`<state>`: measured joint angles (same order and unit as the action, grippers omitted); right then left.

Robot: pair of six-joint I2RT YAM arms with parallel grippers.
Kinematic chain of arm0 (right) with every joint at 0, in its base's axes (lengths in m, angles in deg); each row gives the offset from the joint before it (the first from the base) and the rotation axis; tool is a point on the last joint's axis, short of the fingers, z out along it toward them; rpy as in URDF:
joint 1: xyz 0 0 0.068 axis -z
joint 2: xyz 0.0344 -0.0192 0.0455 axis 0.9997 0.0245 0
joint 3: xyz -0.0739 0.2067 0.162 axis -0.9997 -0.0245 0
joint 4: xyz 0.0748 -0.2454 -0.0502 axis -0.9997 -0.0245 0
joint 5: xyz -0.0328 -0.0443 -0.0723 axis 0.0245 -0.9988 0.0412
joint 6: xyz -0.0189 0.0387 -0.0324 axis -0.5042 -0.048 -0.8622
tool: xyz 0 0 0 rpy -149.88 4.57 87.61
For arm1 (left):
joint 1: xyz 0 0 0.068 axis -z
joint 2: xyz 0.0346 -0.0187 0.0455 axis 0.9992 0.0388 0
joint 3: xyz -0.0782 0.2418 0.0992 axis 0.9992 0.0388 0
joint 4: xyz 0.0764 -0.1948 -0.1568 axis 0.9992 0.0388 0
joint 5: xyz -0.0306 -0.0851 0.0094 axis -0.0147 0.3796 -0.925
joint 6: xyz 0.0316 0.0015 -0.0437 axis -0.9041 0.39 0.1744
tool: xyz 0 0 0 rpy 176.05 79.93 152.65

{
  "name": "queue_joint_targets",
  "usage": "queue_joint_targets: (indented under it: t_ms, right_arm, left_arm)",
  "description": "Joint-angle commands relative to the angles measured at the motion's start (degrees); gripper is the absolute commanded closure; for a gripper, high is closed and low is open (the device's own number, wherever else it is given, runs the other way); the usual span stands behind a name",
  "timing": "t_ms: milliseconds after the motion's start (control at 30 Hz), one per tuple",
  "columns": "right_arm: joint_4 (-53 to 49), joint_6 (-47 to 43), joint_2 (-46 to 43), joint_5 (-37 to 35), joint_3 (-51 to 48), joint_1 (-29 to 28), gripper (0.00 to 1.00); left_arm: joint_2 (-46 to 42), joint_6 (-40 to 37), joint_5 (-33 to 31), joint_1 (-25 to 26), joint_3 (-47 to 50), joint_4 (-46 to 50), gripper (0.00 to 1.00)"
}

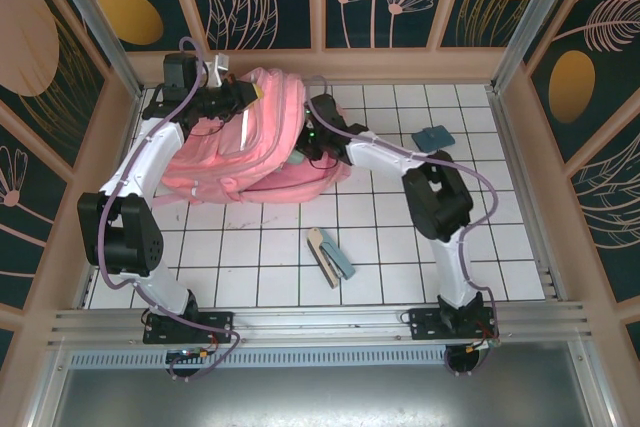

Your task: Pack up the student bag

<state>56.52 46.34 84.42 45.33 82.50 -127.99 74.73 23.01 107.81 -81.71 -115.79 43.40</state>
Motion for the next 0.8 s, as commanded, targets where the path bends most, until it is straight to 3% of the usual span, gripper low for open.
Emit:
queue_joint_targets:
  t_ms: [0,333,400,500,533,767]
  right_arm:
    - [0.57,2.43,4.78,2.86,7.25,-1.50,0.33]
    - [-4.55,3.20,15.82,2.02,20.06,-3.06,0.30]
    - [-5.33,2.79,16.36,1.79,20.74,-3.03,0.24]
    - [-6.80,1.91,16.51,1.78,21.43,-2.96,0.04]
    - [-7.11,1.52,16.13,1.69,21.43,-2.96,0.01]
    - [-8.37,-1.33,11.34,-1.42,18.95,-2.75,0.01]
  left_arm:
    - [-1.70,2.02,4.62,0.17,-4.55,-7.87,1.00]
    - [-1.07,3.07,4.28,0.18,-5.05,-8.56,1.00]
    - [-1.04,2.96,4.03,0.17,-4.90,-8.40,1.00]
    - [-0.76,2.42,3.64,0.17,-5.11,-7.71,1.00]
    - [-0.74,2.19,3.44,0.17,-5.08,-7.47,1.00]
    - [-0.31,0.90,2.40,0.16,-4.98,-6.11,1.00]
